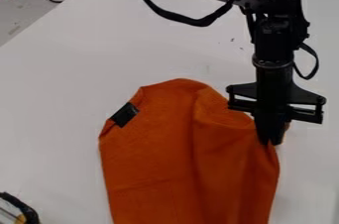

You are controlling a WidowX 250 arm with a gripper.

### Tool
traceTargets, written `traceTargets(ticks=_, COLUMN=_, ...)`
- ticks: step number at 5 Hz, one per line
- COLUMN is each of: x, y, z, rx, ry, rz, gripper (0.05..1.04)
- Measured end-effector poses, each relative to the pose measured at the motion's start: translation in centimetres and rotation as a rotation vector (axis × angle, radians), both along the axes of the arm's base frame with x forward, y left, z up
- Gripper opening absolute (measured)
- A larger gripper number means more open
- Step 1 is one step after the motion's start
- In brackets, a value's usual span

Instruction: Unfold the cloth from left to right

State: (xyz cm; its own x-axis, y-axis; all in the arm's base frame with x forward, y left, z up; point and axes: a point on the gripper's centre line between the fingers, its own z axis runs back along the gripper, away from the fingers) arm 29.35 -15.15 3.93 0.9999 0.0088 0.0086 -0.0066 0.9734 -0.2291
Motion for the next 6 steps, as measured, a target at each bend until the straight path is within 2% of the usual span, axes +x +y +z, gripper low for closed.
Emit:
traceTargets(ticks=1, x=0.6, y=-0.8, z=-0.6, rx=-0.024, ry=-0.042, rz=-0.021, gripper=0.104)
traceTargets(ticks=2, x=1.2, y=-1.4, z=-1.8, rx=-0.029, ry=-0.016, rz=-0.08, gripper=0.082)
traceTargets(ticks=3, x=1.8, y=-1.7, z=-2.6, rx=-0.015, ry=0.026, rz=-0.124, gripper=0.237)
traceTargets(ticks=4, x=1.9, y=-1.1, z=-2.7, rx=0.027, ry=0.022, rz=-0.134, gripper=0.5)
traceTargets(ticks=5, x=2.1, y=-0.2, z=-1.2, rx=0.082, ry=0.0, rz=-0.124, gripper=0.804)
traceTargets(ticks=6, x=2.6, y=-0.1, z=1.1, rx=0.072, ry=-0.066, rz=-0.092, gripper=1.004)
